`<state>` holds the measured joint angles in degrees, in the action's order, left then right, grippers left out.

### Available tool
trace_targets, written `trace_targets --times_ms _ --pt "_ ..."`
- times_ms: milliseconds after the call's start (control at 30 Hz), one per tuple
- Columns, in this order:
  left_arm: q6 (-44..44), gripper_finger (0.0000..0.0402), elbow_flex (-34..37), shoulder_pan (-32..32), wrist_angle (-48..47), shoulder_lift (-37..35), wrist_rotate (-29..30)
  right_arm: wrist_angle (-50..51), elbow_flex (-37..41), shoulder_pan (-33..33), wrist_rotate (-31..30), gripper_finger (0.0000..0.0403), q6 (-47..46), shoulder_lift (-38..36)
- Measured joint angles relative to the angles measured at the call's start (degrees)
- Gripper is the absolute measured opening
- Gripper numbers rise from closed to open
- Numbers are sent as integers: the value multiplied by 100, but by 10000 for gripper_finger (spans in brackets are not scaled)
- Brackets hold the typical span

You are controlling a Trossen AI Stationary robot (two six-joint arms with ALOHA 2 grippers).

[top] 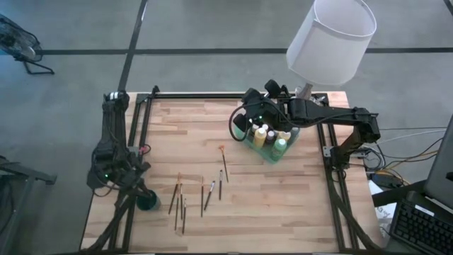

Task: Pick & Place Paint Supplies
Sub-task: Put the silver paint brush into the green cup, then move the green cup to the middle left of the table

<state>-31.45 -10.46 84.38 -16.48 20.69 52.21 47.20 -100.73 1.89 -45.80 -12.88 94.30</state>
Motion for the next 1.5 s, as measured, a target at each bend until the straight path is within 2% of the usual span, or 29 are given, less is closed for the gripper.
trace_targets --times_ms 433,600,867,1067,1167,1300,1400,1500 --pt "-340 35 137 -18 -7 0 -333 2 2 0 0 8 85 -2" --pt "-499 69 140 -22 -10 1 -358 2 2 0 0 8 85 -2" --pt "-513 152 40 -26 -21 2 -357 2 2 0 -1 8 87 -2" --pt "283 183 -770 -24 -315 2 -355 -5 2 2 3 8 105 -2" --pt "237 185 -1431 -26 -814 2 -273 -118 2 4 298 8 107 -2" --pt "260 175 -2481 -30 -1535 18 294 -334 2 0 572 8 291 -2" --pt "1292 163 -3259 -90 -1972 137 921 -348 2 -2 577 8 517 -2" --pt "2945 151 -3963 -141 -1970 345 1663 -348 2 -2 577 8 761 -2"
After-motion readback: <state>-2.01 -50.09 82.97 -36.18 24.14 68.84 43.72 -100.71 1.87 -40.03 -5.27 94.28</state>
